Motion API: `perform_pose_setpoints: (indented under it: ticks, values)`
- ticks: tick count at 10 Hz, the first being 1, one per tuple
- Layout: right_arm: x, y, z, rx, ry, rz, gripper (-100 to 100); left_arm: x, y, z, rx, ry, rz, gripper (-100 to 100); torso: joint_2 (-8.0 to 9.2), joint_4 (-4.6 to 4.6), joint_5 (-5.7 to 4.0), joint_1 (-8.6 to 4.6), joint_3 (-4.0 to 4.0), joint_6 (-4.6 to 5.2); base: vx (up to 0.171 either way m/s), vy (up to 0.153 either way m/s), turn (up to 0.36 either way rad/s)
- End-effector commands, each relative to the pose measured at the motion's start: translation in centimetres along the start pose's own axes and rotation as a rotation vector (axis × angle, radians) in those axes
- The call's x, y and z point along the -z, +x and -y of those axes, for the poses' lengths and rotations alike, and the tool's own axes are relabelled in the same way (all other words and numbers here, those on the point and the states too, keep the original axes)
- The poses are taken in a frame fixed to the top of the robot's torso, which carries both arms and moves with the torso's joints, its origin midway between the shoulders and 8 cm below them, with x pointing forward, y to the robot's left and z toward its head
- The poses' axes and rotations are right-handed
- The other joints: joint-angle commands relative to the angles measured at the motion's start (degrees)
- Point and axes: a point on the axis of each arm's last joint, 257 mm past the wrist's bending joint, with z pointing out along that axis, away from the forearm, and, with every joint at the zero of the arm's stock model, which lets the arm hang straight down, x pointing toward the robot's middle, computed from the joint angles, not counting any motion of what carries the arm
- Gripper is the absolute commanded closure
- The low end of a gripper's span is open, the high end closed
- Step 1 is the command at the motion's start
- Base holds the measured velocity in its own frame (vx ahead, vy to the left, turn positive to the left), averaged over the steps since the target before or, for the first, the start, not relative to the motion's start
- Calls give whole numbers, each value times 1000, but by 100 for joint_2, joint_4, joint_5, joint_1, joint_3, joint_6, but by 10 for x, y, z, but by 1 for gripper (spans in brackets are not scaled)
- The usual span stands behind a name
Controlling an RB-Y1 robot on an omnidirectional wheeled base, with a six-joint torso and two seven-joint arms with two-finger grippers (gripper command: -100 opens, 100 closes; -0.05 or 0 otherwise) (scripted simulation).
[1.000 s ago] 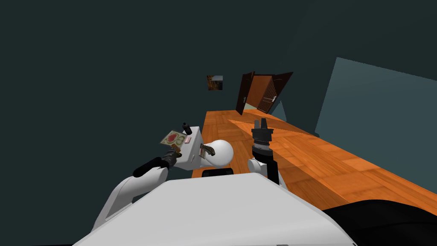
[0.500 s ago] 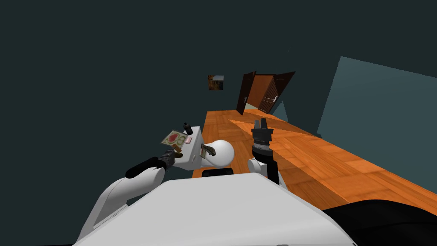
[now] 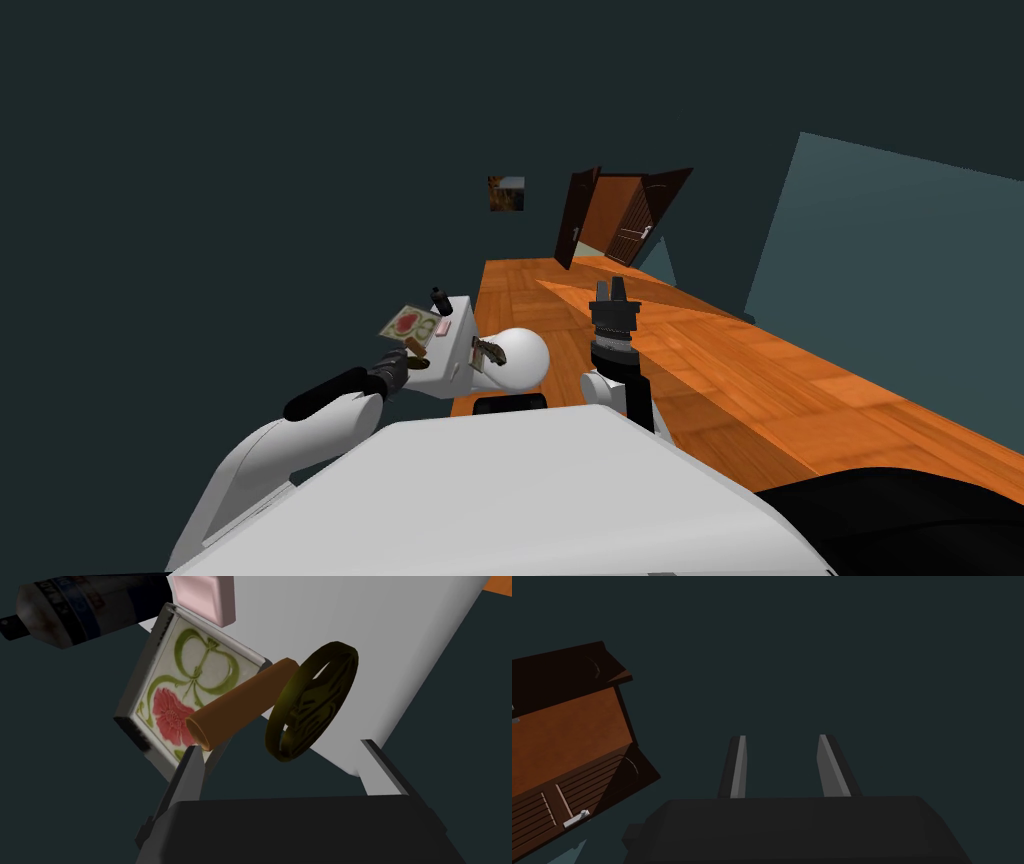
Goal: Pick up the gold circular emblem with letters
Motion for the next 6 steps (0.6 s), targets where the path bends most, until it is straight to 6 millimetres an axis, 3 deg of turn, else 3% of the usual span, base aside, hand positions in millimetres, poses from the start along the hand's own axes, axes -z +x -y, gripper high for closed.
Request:
perform_pose_setpoints:
  ticks: [1,4,5,6]
  values:
    - [0,0,0,0,0,0,0,-8,0,-1,0,2,0,-100,0,0,0,0,0,0,24,9,-4]
    - [0,0,0,0,0,0,0,-13,0,-2,0,1,1,-100,-6,-1,1,3,-3,0,19,10,-2]
    - [0,0,0,0,0,0,0,-13,-1,-1,0,2,1,100,-1,-1,0,1,-1,0,0,0,0]
    - [0,0,0,0,0,0,0,-13,-1,-1,0,2,1,100,2,0,0,-1,1,0,0,0,0]
